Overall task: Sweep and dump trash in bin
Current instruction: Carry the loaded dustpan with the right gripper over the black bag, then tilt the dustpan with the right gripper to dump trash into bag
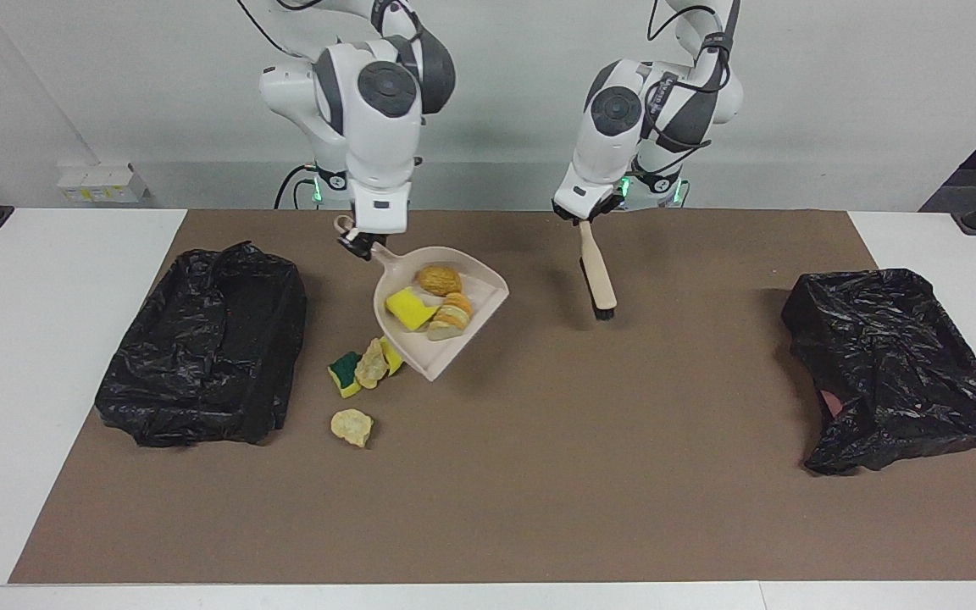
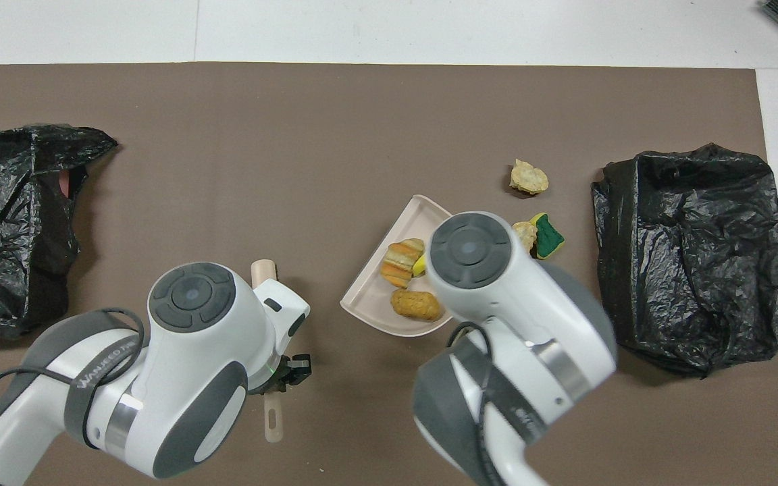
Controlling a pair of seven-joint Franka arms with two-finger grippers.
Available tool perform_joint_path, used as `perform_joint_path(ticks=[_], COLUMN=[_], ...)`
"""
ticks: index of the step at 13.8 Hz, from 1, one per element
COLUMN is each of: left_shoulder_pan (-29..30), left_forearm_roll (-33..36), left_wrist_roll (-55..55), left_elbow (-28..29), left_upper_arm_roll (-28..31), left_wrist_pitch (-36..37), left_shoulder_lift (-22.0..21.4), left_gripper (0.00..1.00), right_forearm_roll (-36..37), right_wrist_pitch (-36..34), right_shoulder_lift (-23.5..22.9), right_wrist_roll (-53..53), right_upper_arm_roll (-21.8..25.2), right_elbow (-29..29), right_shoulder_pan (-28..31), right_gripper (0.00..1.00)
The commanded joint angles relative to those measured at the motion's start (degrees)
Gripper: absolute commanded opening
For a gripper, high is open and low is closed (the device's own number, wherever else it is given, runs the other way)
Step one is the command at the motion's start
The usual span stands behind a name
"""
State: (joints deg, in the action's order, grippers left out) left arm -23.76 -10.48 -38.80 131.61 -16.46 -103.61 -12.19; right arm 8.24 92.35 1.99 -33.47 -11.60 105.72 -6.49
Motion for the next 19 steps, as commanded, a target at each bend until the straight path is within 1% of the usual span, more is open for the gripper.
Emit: perform_joint_path(ticks=[1,3,4,5,6,8,9,10,12,13,14,16,18,19], left_shoulder_pan=[-0.5,-1.4,-1.4,-1.5,-1.5,-1.9,-3.3,-3.8,-3.8,-3.8,-3.8,-3.8,-3.7,-3.7], left_forearm_roll=[-0.9,-2.6,-4.3,-5.1,-5.4,-6.2,-6.3,-6.3,-6.6,-7.9,-9.6,-11.0,-12.3,-12.9], left_wrist_roll=[-5.8,-7.5,-7.9,-8.6,-8.7,-8.7,-8.5,-8.5,-8.4,-7.8,-7.5,-7.6,-7.5,-7.2], left_elbow=[5.5,6.2,7.5,9.4,10.1,11.2,12.8,14.5,15.0,15.3,15.5,16.2,16.1,16.1], left_upper_arm_roll=[-6.5,-9.0,-11.9,-13.8,-14.8,-15.0,-15.6,-16.9,-17.4,-17.4,-17.4,-17.4,-17.3,-17.3], left_wrist_pitch=[-5.7,-7.7,-10.4,-13.9,-15.6,-15.7,-16.8,-18.6,-19.4,-19.5,-20.2,-21.9,-21.8,-21.5], left_shoulder_lift=[-4.2,-4.2,-4.4,-4.9,-5.3,-5.9,-5.8,-5.8,-5.9,-5.9,-5.7,-5.7,-5.6,-5.5], left_gripper=[0.00,0.00,0.00,0.00,0.00,0.00,0.00,0.00,0.00,0.00,0.00,0.00,0.00,0.07], right_forearm_roll=[-2.2,-0.7,0.9,2.6,3.4,7.5,9.8,13.9,19.9,22.8,25.1,30.9,33.8,35.6], right_wrist_pitch=[-1.9,-2.6,-1.8,-0.3,1.8,5.5,8.7,11.1,12.8,15.3,17.9,20.2,21.3,21.4], right_shoulder_lift=[4.8,5.4,5.3,5.3,5.3,4.6,4.1,3.0,1.7,1.6,2.0,2.0,2.0,2.0], right_wrist_roll=[-11.1,-18.4,-22.4,-26.4,-30.9,-40.8,-45.4,-49.8,-52.7,-55.0,-57.7,-63.1,-65.5,-65.5], right_upper_arm_roll=[10.1,17.3,21.6,25.7,28.8,35.6,37.4,37.8,37.5,37.4,36.4,34.1,32.1,31.5], right_elbow=[1.0,0.9,1.0,1.0,1.2,1.4,2.1,2.4,3.0,4.3,5.7,6.1,6.9,8.1], right_shoulder_pan=[0.2,0.2,0.2,0.2,0.2,0.3,0.4,0.3,-0.2,-0.6,-0.7,-0.6,-0.7,-0.7], right_gripper=[0.00,0.00,0.00,0.00,0.00,0.00,0.00,0.00,0.00,0.00,0.00,0.00,0.00,0.00])
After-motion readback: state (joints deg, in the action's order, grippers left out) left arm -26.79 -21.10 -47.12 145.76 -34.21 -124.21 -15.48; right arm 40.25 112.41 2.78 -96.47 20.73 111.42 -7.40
